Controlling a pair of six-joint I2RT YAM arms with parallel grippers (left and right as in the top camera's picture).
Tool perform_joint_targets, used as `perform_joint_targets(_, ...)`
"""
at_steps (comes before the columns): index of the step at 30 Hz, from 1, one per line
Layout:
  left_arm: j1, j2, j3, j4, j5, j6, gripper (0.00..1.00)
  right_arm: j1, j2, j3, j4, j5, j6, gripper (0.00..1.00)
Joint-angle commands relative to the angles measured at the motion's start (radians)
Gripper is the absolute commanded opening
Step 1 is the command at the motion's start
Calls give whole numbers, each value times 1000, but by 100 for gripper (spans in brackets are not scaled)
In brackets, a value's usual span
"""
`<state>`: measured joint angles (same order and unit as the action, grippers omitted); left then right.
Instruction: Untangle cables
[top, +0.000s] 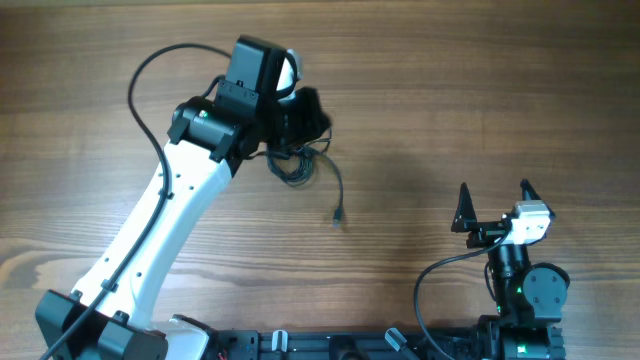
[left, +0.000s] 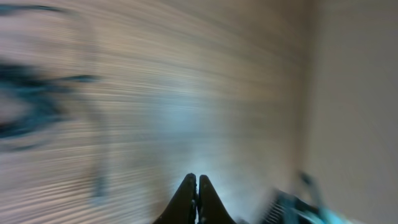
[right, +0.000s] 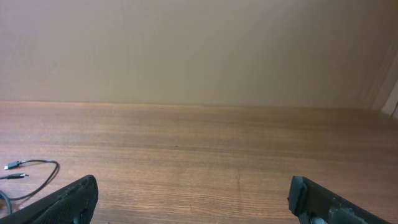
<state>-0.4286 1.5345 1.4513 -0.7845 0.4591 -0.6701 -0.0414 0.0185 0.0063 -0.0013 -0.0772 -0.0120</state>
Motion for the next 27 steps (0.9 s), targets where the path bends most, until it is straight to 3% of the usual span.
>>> perform_joint_targets(1,24,6,4,150,493,11,4,-4,-5,-1,2,10,14,100)
perform_joint_targets(4,39,6,4,214,531,8,4,-4,-5,-1,2,10,14,100)
perform_joint_targets(6,46,6,4,196,451,8,4,-4,-5,-1,2,10,14,100)
perform_joint_targets(11,30,10,3,-14,-151,0,6,-4,-5,-1,2,10,14,100)
perform_joint_targets(13,11,18,3,-84,-333,-4,7,-4,-5,-1,2,10,14,100)
perform_joint_targets(15,-1,25,3,-117,-391,-3,9,-4,-5,-1,2,10,14,100)
perform_joint_targets(18,-8,27,4,-123,-333,-3,4,-4,-5,-1,2,10,14,100)
perform_joint_targets(21,-6,27,4,-91,-181,-3,4,-4,-5,-1,2,10,14,100)
perform_joint_targets(24,4,23,4,-25,32,-3,4,-4,-5,-1,2,10,13,100)
perform_joint_targets(27,43,12,4,90,339,-3,4,-4,-5,-1,2,10,14,100)
